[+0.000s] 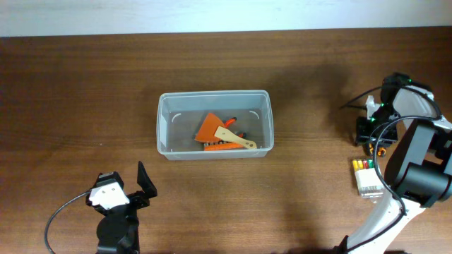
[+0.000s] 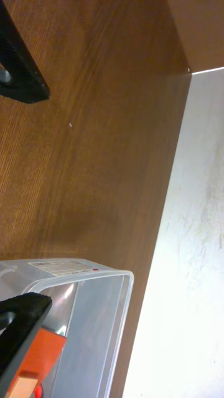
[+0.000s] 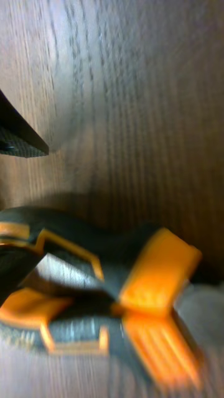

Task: Pack container
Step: 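Grasp the orange-handled pliers with the right gripper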

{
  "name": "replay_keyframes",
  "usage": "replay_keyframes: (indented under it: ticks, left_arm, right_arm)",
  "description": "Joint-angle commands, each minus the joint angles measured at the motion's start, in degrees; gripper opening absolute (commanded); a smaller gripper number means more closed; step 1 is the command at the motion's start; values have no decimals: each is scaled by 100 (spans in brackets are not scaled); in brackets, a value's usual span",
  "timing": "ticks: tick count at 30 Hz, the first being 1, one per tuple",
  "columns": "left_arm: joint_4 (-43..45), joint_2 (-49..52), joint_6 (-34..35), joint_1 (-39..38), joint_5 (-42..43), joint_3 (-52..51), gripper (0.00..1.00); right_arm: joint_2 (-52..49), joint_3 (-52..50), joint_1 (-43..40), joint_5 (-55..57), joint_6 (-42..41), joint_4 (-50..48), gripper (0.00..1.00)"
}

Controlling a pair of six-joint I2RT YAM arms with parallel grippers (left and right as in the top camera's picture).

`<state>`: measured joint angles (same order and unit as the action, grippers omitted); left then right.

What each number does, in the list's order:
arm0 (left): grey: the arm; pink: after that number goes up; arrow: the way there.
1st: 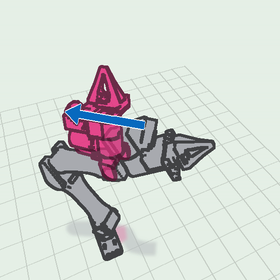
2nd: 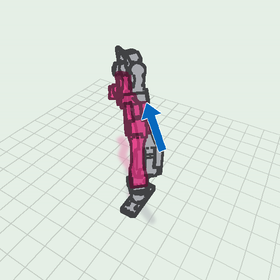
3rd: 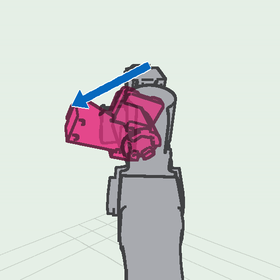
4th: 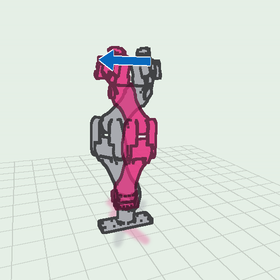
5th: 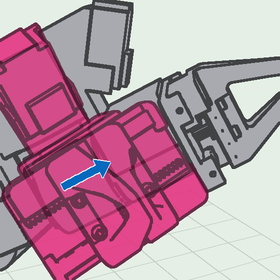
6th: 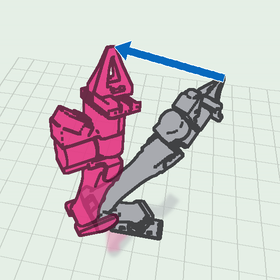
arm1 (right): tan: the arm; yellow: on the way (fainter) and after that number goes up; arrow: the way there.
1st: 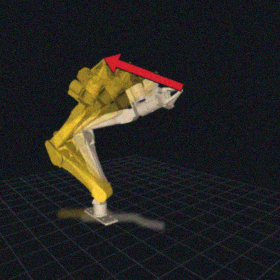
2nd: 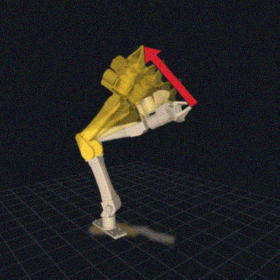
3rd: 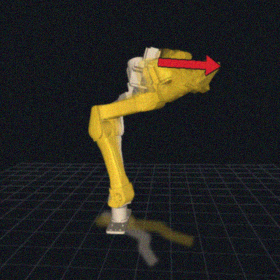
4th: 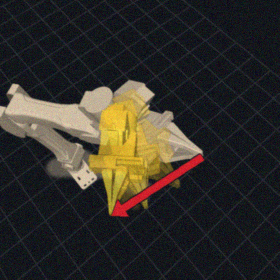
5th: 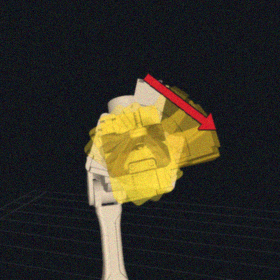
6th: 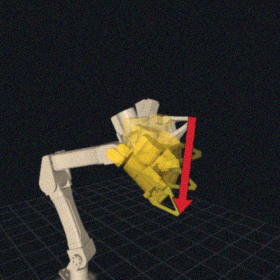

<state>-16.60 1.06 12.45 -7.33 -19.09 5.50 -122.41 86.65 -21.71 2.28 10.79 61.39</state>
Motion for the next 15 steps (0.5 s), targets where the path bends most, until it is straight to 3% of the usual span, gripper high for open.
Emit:
replay_keyframes:
  ticks: [1, 15]
  left_arm:
    - [-11, -37, -50, -17, -22, -17, 99]
    - [-11, -37, -50, -17, -22, -17, 99]
  right_arm:
    - [129, -289, -24, -33, 28, -203, 44]
    - [129, -411, -46, -28, -109, -658, 45]
